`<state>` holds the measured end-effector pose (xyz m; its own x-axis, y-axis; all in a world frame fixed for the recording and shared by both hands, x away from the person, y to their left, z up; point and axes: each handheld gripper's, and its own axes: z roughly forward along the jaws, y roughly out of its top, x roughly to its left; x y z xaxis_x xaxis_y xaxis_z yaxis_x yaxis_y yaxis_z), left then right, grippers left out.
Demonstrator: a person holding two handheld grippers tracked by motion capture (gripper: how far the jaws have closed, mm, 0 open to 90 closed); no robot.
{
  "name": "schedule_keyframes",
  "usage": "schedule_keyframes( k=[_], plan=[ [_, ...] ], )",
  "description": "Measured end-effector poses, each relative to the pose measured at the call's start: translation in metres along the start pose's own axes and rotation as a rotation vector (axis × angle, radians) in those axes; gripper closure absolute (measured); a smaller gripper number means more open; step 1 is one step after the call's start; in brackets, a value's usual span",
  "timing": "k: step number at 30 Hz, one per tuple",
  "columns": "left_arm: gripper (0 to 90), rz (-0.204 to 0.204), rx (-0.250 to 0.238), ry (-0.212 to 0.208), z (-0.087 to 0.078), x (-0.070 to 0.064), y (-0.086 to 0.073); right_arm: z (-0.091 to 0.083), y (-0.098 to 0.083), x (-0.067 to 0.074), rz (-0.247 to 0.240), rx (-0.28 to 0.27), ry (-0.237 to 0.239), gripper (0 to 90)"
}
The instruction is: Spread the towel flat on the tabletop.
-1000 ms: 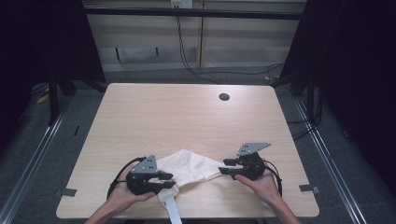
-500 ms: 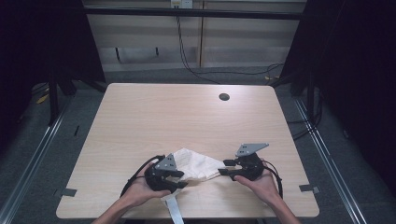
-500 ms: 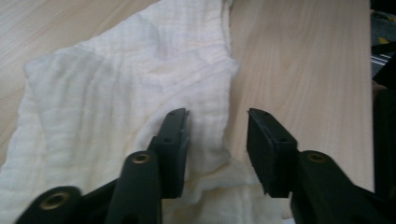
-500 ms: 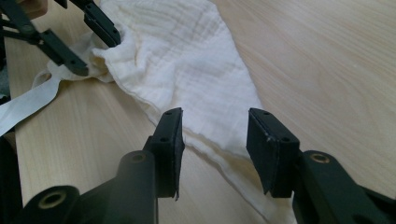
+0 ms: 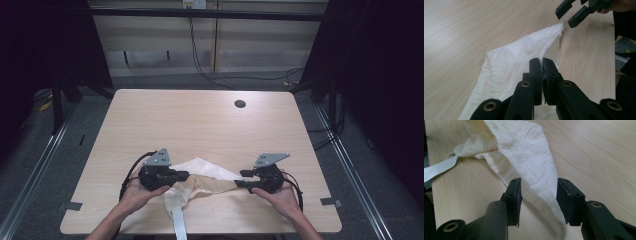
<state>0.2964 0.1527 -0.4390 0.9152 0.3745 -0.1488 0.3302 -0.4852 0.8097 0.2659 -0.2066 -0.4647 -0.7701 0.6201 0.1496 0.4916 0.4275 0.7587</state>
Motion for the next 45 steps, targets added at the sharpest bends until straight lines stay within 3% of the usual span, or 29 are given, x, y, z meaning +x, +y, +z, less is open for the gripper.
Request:
schedule_keyframes(
  k=[8,14,19,23,27,28,32,34,39,45],
  plan=[
    [87.2,-0.039,0.006,0.037,-0.003,0.012,-0.006,-0.009,-0.006,0.000,0.013,-0.036,0.016,53.3],
    [87.0,-0.063,0.013,0.044,-0.002,0.018,-0.011,-0.011,-0.017,0.011,-0.012,-0.011,0.023,50.8],
    [86.9,-0.075,0.012,0.051,-0.002,0.021,-0.012,-0.013,-0.033,0.017,-0.022,0.021,-0.004,48.8],
    [86.7,-0.081,0.005,0.047,-0.001,0.022,-0.012,-0.005,-0.036,0.015,-0.039,0.083,-0.001,47.5],
    [86.6,-0.082,0.009,0.039,0.001,0.021,-0.012,-0.001,-0.034,0.013,-0.047,0.078,-0.017,48.2],
    [86.6,-0.080,0.014,0.039,0.002,0.022,-0.013,0.001,-0.034,0.012,-0.056,0.077,-0.047,51.6],
    [86.0,-0.096,0.014,0.041,0.002,0.024,-0.016,0.000,-0.034,0.008,-0.039,0.058,-0.080,54.0],
    [85.9,-0.100,0.025,0.046,0.004,0.026,-0.018,-0.002,-0.033,0.007,-0.038,0.042,-0.114,59.8],
    [85.6,-0.099,0.040,0.038,0.009,0.027,-0.020,-0.002,-0.032,0.005,-0.027,0.018,-0.105,69.8],
    [79.7,-0.098,0.044,0.042,0.011,0.025,-0.021,0.008,-0.030,0.004,-0.026,0.042,-0.078,85.2]
  ],
)
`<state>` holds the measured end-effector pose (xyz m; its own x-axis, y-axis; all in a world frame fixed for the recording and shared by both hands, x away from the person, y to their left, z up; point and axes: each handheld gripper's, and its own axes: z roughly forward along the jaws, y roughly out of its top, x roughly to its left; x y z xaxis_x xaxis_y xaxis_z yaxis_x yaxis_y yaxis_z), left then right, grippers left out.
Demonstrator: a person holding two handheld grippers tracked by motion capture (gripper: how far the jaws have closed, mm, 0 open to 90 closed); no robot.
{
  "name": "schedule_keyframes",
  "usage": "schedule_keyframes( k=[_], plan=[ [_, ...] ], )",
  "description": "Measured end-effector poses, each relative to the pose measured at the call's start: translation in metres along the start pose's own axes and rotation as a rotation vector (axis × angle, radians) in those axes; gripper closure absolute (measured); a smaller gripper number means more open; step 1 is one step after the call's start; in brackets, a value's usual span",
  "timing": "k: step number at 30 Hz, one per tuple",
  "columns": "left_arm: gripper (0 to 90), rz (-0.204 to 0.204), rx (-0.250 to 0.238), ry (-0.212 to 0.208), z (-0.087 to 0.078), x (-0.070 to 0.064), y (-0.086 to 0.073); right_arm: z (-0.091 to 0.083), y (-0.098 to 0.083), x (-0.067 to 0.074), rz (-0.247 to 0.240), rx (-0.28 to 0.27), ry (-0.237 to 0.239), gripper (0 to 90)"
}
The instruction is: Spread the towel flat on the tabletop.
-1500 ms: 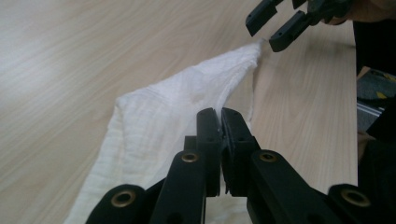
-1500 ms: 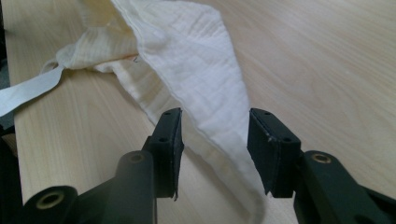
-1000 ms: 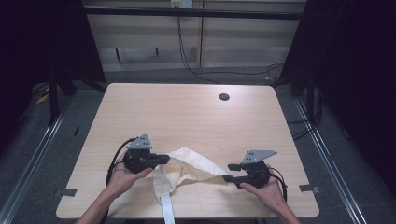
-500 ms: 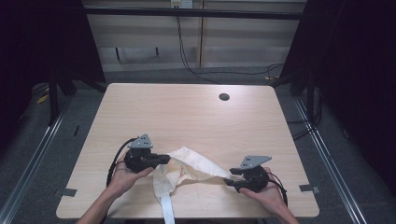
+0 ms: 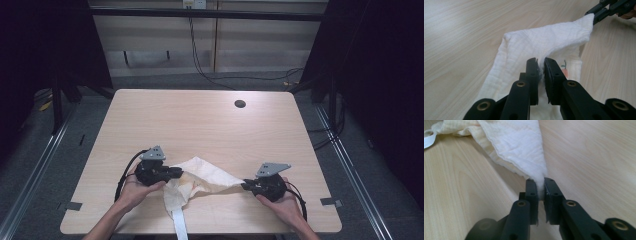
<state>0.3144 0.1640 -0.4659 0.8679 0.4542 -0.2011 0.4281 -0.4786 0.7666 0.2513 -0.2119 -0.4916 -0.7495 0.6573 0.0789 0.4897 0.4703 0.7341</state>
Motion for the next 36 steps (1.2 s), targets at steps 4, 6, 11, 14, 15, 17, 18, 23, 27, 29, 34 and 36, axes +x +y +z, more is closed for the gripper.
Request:
schedule_keyframes(
  k=[4,6,11,14,15,17,18,23,27,29,34,36],
  plan=[
    [67.4,0.005,-0.018,0.004,-0.007,-0.002,0.000,-0.001,-0.001,-0.001,0.017,0.001,0.011,86.7],
    [64.5,0.017,-0.041,0.003,-0.015,-0.006,0.000,-0.002,-0.001,-0.003,0.030,0.001,0.013,86.7],
    [65.8,0.070,-0.064,0.007,-0.038,-0.021,-0.006,-0.001,-0.002,-0.005,0.042,0.003,0.022,86.8],
    [65.4,0.108,-0.040,0.018,-0.046,-0.025,-0.016,-0.002,-0.002,-0.005,0.047,0.005,0.020,86.8],
    [63.6,0.105,-0.039,0.024,-0.049,-0.025,-0.019,-0.002,-0.002,-0.005,0.047,0.002,0.023,86.8],
    [62.7,0.110,-0.048,-0.004,-0.054,-0.027,-0.025,-0.003,-0.002,-0.006,0.043,0.001,0.022,86.7],
    [63.9,0.123,-0.029,-0.009,-0.054,-0.030,-0.028,-0.003,-0.002,-0.006,0.046,0.000,0.024,86.7],
    [62.4,0.154,0.055,0.016,-0.042,-0.027,-0.047,-0.003,-0.003,-0.006,0.053,-0.001,0.025,86.6],
    [54.8,0.142,0.063,0.029,-0.035,-0.025,-0.050,-0.004,-0.003,-0.006,0.052,0.000,0.027,86.5],
    [51.5,0.150,0.074,0.020,-0.027,-0.025,-0.051,-0.004,-0.003,-0.006,0.049,0.006,0.024,86.4],
    [51.8,0.164,0.107,0.021,-0.018,-0.025,-0.052,-0.002,-0.003,-0.007,0.049,0.012,0.030,86.2],
    [51.1,0.177,0.125,0.013,-0.015,-0.027,-0.052,-0.003,-0.003,-0.007,0.052,0.012,0.035,86.1]
  ],
)
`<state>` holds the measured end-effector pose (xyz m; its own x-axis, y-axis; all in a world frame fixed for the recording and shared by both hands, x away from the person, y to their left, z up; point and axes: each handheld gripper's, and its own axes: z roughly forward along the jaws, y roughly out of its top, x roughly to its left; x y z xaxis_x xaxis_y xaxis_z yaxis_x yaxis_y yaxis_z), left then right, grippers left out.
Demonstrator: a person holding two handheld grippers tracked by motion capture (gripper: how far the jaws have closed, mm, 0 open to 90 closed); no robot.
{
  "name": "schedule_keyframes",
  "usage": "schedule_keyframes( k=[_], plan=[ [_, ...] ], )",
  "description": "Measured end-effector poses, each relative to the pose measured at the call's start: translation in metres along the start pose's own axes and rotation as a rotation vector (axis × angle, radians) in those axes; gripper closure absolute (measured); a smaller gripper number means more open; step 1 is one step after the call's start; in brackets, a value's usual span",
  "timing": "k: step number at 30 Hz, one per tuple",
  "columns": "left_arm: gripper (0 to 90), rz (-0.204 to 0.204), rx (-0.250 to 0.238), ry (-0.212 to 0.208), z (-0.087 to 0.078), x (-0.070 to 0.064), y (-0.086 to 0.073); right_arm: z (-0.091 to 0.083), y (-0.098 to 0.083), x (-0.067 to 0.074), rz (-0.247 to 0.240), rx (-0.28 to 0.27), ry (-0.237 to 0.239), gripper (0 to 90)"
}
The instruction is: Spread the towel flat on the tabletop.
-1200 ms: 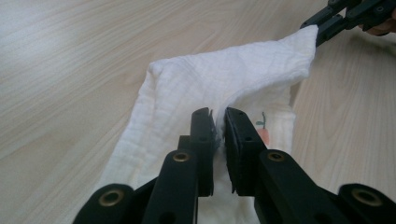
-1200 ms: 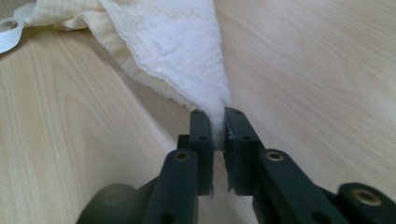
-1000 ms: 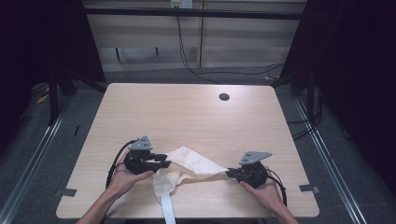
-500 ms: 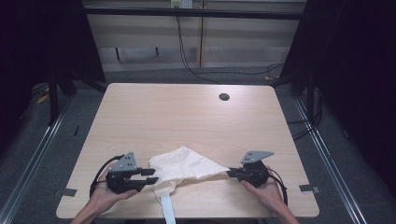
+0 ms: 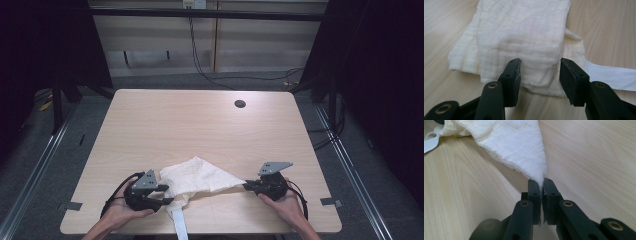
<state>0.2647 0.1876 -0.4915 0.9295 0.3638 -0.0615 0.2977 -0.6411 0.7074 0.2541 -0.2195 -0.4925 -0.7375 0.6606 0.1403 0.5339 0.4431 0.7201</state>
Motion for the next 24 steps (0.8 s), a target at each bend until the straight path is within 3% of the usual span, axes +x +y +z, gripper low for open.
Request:
schedule_keyframes(
  k=[3,6,7,8,11,18,24],
  plan=[
    [50.7,0.058,0.032,0.041,0.004,-0.005,0.000,0.001,0.000,-0.001,0.003,0.003,0.000,86.0],
    [59.8,0.050,0.028,0.061,0.005,-0.006,0.001,0.002,0.000,0.000,0.001,0.005,0.003,86.0],
    [66.2,0.038,0.027,0.061,0.004,-0.004,0.002,0.002,0.000,0.000,-0.001,0.005,0.005,86.0],
    [70.3,0.008,0.001,0.030,0.004,-0.002,0.001,0.001,0.000,0.000,0.000,0.006,0.004,85.9],
    [77.2,-0.039,-0.011,-0.010,0.000,0.007,0.001,0.001,0.000,0.000,0.004,-0.003,0.009,85.8],
    [82.9,-0.113,-0.111,-0.044,-0.016,0.015,0.002,-0.002,0.003,0.001,0.010,-0.016,0.018,86.3],
    [82.8,-0.148,-0.183,-0.057,-0.035,0.024,0.010,-0.014,0.011,-0.002,0.025,-0.090,0.041,86.5]
  ],
)
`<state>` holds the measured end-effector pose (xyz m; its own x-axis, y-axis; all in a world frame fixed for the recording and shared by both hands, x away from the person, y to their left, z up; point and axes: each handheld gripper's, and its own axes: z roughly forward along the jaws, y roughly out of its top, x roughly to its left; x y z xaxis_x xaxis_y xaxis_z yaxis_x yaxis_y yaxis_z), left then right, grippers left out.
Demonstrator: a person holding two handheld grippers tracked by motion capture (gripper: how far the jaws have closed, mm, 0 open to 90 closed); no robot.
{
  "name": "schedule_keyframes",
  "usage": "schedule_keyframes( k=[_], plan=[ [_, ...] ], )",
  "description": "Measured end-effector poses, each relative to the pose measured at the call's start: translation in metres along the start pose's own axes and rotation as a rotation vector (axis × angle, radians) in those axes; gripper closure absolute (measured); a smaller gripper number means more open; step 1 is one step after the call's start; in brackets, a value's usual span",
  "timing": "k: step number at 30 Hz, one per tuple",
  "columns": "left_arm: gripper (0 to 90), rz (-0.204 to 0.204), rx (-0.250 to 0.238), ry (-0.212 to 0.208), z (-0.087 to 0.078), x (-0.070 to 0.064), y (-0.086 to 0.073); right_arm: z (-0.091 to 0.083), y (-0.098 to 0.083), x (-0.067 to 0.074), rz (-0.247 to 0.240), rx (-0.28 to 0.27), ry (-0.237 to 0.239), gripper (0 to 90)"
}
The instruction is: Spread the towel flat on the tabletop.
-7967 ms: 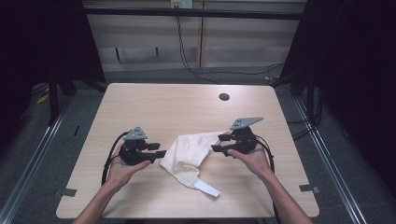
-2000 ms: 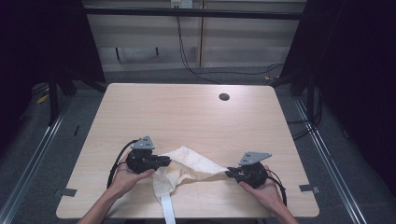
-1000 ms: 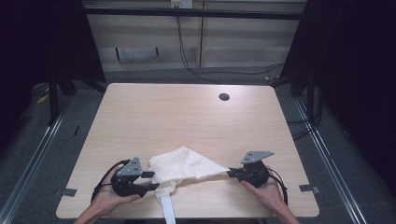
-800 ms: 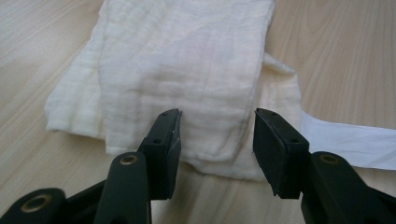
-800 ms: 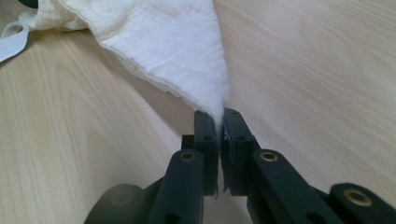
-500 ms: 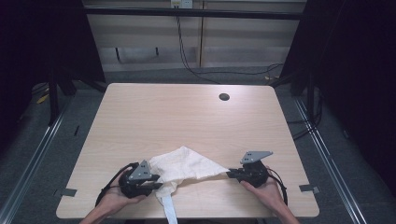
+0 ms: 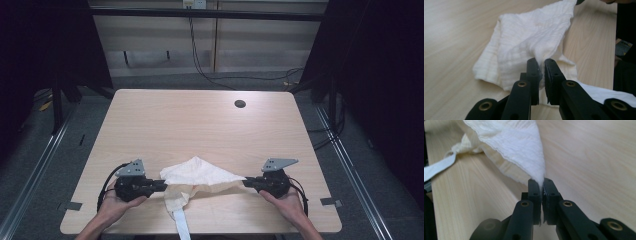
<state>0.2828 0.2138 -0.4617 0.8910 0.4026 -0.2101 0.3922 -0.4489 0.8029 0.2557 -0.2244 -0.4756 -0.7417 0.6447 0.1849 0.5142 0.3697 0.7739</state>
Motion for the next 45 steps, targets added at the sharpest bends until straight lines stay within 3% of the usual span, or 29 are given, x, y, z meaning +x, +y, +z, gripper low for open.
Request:
schedule_keyframes(
  k=[11,15,19,26,29,33,36,40,45],
  plan=[
    [83.3,0.035,-0.098,0.033,-0.032,0.002,0.035,-0.028,0.038,-0.003,-0.006,-0.131,0.031,86.7],
    [83.5,0.052,-0.104,0.041,-0.037,0.002,0.049,-0.036,0.052,-0.005,-0.021,-0.144,0.028,86.9],
    [83.5,0.057,-0.159,0.050,-0.046,0.003,0.062,-0.047,0.067,-0.005,-0.040,-0.177,0.031,86.8],
    [83.5,0.084,-0.197,0.075,-0.060,0.003,0.085,-0.068,0.097,-0.006,-0.064,-0.242,0.022,86.8],
    [83.6,0.092,-0.223,0.076,-0.064,0.002,0.093,-0.078,0.110,-0.005,-0.079,-0.255,0.008,86.8],
    [83.7,0.104,-0.221,0.087,-0.064,0.001,0.104,-0.090,0.126,-0.007,-0.073,-0.276,0.017,86.7],
    [83.8,0.119,-0.222,0.093,-0.067,0.000,0.111,-0.098,0.135,-0.003,-0.101,-0.273,-0.002,86.8],
    [83.7,0.127,-0.247,0.097,-0.075,-0.006,0.118,-0.109,0.142,0.000,-0.119,-0.283,-0.009,86.8],
    [83.7,0.166,-0.248,0.109,-0.082,-0.021,0.123,-0.120,0.143,0.008,-0.138,-0.289,0.014,86.8]
  ],
)
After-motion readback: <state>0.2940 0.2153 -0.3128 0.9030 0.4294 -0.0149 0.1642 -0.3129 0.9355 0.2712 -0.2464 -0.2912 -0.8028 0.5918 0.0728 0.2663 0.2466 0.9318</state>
